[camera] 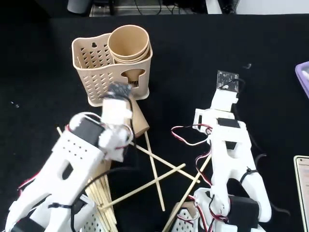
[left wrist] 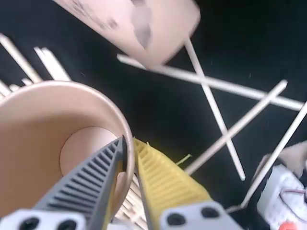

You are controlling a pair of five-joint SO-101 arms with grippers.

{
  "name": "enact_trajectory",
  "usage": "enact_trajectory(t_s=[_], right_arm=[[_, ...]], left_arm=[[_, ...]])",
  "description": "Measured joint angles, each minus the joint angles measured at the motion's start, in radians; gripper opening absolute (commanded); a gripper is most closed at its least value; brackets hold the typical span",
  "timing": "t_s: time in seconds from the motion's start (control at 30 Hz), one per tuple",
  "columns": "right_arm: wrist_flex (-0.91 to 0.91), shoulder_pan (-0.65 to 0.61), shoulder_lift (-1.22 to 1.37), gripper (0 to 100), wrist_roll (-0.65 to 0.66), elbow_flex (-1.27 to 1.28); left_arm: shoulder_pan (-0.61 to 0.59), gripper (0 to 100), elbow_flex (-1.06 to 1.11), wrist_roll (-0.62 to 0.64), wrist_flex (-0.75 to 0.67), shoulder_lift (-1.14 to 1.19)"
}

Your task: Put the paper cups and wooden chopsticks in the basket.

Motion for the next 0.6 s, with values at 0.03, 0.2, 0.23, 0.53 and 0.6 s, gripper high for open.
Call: enact_trajectory(t_s=[0.03,0.2,0.23,0.53,0.6], right_arm=[[0.0,0.0,0.0,24.0,0.0,0.0],[0.0,0.0,0.0,24.0,0.0,0.0],[0.0,0.0,0.0,24.0,0.0,0.0],[0.0,0.0,0.0,24.0,0.0,0.0],[0.0,0.0,0.0,24.0,0.0,0.0]], left_arm=[[-0.025,3,-0.035,-0.015,0.011,0.0],[-0.146,3,-0.164,-0.063,0.074,0.0],[-0.157,3,-0.17,-0.066,0.086,0.0],[-0.295,3,-0.187,-0.219,0.109,0.0],[-0.328,3,-0.187,-0.358,0.118,0.0]])
